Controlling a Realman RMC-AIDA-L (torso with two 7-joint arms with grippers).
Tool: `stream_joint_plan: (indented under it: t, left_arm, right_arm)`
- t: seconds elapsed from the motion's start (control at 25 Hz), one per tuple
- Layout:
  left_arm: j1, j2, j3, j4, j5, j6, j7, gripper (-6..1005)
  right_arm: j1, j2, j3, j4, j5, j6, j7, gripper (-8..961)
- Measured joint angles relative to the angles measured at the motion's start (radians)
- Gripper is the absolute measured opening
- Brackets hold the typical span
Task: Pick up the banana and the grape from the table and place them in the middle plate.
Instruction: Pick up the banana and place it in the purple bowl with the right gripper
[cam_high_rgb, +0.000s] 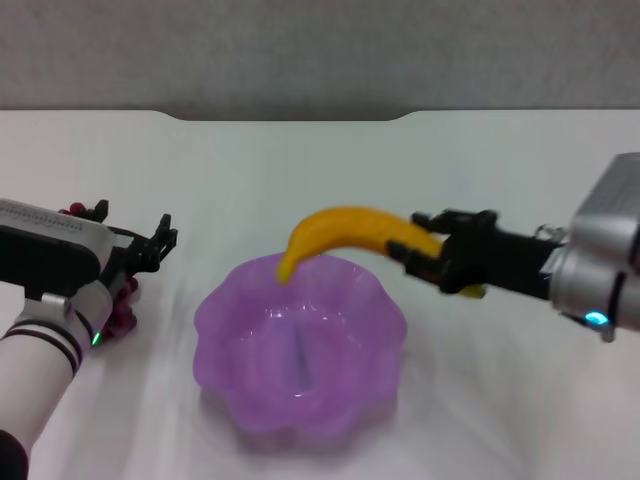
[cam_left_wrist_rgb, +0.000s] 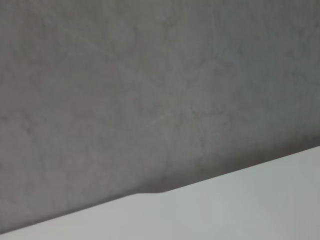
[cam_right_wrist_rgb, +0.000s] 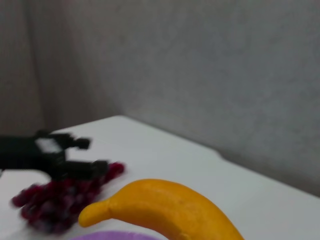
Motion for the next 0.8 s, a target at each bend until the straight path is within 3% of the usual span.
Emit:
stream_joint_plan:
  t: [0.48, 0.8]
  left_arm:
    - [-0.004, -0.001, 0.009, -0.017, 0.0, -0.001, 0.009, 830]
    - [-0.009, -0.001, 0.025, -0.017, 0.0, 0.003, 0.009, 830]
  right_arm:
    - [0.067, 0.006, -0.178, 0.023, 0.003, 0.009, -0.006, 497]
    - [0.084, 0.01, -0.212, 0.023, 0.005, 0.022, -0.043, 497]
